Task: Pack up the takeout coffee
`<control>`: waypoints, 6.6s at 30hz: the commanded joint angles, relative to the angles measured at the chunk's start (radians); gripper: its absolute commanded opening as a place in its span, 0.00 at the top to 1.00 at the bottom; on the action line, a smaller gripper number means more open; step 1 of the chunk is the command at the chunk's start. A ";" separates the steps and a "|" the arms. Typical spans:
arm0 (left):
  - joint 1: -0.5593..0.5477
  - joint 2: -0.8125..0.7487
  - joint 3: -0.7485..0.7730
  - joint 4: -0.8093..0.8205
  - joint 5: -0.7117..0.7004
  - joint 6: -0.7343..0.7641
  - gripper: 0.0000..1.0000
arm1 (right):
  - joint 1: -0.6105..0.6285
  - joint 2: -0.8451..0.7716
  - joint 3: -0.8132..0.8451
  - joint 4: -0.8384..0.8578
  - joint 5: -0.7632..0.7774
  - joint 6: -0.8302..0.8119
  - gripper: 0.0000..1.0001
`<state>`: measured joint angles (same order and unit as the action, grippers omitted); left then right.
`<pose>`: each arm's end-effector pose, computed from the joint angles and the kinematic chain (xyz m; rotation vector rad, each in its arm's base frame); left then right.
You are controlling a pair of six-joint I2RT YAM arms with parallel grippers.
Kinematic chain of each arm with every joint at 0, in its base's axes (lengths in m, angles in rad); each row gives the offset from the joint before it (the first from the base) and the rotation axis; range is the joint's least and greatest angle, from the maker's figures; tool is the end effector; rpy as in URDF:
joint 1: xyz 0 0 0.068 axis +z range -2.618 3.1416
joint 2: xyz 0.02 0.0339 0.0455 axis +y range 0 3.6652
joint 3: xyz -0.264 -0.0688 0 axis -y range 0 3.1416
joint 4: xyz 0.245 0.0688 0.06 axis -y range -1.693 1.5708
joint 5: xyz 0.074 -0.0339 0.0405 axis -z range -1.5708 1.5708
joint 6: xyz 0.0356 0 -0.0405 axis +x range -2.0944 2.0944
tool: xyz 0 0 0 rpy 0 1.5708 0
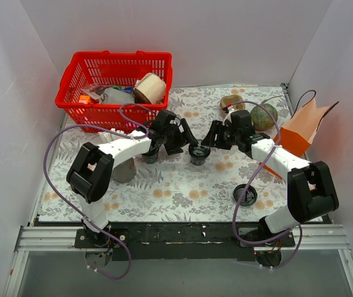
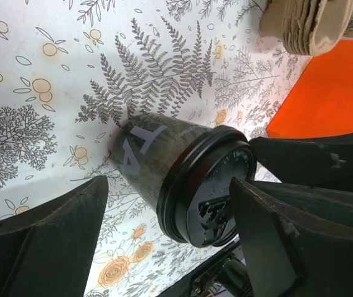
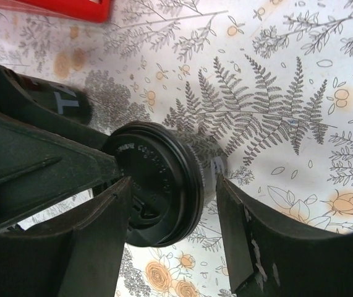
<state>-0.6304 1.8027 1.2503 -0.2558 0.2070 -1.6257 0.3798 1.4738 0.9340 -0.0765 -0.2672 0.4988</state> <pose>0.3155 -0.2393 0.2143 -1.2230 2.4932 -1.1286 0.2973 0.1288 0.2392 -0.0225 2.2730 0.7746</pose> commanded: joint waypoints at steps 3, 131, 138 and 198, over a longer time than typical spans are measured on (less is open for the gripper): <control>0.011 0.067 0.046 0.015 -0.008 0.015 0.31 | -0.001 0.065 0.005 0.049 -0.030 0.012 0.41; -0.078 -0.939 -0.359 -0.321 -0.184 0.178 0.02 | -0.051 0.296 0.575 -0.350 0.595 -0.359 0.20; -0.078 -0.950 -0.380 -0.324 -0.193 0.167 0.02 | -0.116 0.474 0.765 -0.483 0.548 -0.344 0.26; -0.078 -0.928 -0.423 -0.261 -0.166 0.136 0.02 | -0.183 0.453 0.690 -0.336 0.367 -0.244 0.99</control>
<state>-0.7067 0.8791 0.8394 -0.5373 0.0360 -1.4895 0.2020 2.0102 1.6310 -0.4446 0.0616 0.2623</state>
